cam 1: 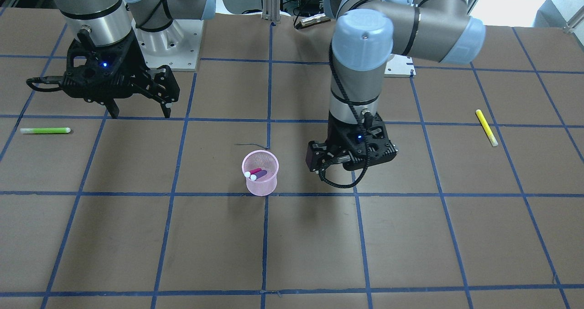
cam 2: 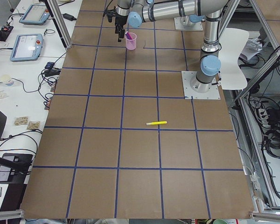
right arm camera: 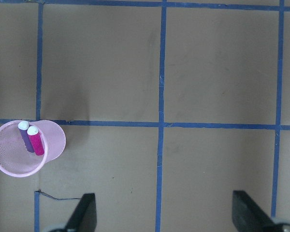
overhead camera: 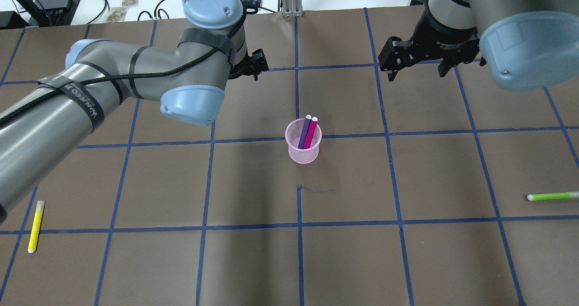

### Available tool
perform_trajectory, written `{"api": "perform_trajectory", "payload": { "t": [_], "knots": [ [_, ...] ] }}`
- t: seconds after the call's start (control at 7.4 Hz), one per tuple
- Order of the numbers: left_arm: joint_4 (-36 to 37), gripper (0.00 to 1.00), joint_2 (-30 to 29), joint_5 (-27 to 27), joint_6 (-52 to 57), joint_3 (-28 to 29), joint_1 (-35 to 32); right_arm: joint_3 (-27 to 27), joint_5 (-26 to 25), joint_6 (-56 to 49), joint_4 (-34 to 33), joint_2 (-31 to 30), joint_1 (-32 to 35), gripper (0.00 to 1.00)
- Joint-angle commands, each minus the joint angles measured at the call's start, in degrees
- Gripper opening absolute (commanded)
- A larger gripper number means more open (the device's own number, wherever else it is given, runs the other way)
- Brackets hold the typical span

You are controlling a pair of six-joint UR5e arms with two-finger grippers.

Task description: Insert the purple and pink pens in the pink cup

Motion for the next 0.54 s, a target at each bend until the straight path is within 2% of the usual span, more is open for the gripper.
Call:
{"api": "perform_trajectory", "payload": {
  "t": [0.0, 0.14, 0.41],
  "knots": [
    [-13.0, 1.0, 4.4, -4.6, 6.9, 3.0, 4.8, 0.0, 0.0, 0.0, 0.0, 0.0, 0.0, 1.0],
    [-13.2, 1.0, 5.5, -4.6, 7.0, 2.3, 5.4, 0.0, 0.0, 0.0, 0.0, -0.2, 0.0, 1.0],
    [-18.0, 1.0, 8.3, -1.4, 17.6, 1.5, 8.1, 0.0, 0.0, 0.0, 0.0, -0.2, 0.0, 1.0]
  ]
}}
